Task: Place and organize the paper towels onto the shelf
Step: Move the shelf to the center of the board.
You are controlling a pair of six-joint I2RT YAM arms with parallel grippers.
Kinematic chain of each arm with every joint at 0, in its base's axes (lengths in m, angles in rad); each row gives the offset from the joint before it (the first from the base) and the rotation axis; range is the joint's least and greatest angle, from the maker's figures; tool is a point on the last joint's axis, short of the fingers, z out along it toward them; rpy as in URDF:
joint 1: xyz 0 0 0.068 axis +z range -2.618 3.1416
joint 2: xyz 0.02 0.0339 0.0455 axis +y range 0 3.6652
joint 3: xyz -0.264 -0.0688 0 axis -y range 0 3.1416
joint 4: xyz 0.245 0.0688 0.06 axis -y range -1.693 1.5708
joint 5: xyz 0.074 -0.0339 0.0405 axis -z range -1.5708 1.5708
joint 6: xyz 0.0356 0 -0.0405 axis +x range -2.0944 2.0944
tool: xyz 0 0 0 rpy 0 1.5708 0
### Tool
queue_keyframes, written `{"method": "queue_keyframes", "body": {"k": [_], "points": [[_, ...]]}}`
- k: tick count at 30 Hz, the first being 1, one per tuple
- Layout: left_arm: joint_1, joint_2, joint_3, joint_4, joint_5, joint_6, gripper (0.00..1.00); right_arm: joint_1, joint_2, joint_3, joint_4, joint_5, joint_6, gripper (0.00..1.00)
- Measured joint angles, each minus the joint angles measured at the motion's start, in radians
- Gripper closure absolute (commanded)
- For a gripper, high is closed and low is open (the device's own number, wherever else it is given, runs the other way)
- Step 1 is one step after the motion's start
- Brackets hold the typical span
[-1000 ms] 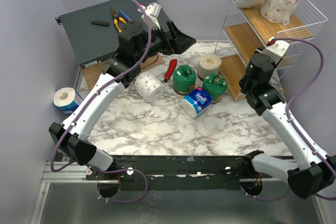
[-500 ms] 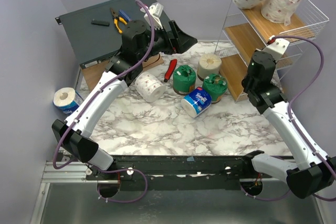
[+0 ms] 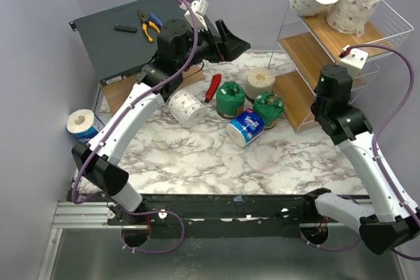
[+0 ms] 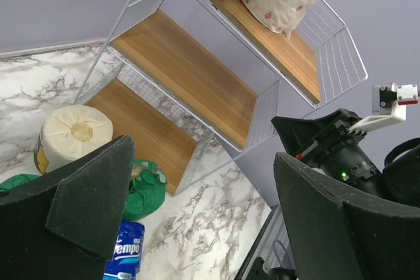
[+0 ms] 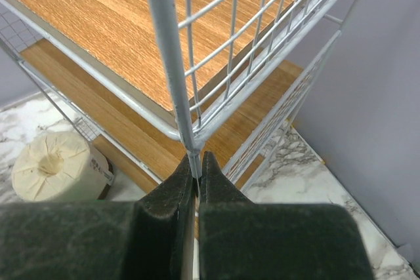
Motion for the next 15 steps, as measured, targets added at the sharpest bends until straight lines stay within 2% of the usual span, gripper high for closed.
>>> {"method": "queue_keyframes", "body": {"k": [15], "points": [[0.013, 0.076, 0.121, -0.009, 0.034, 0.019, 0.07, 0.0, -0.069, 0.116, -0.351, -0.127, 0.081, 0.99]]}}
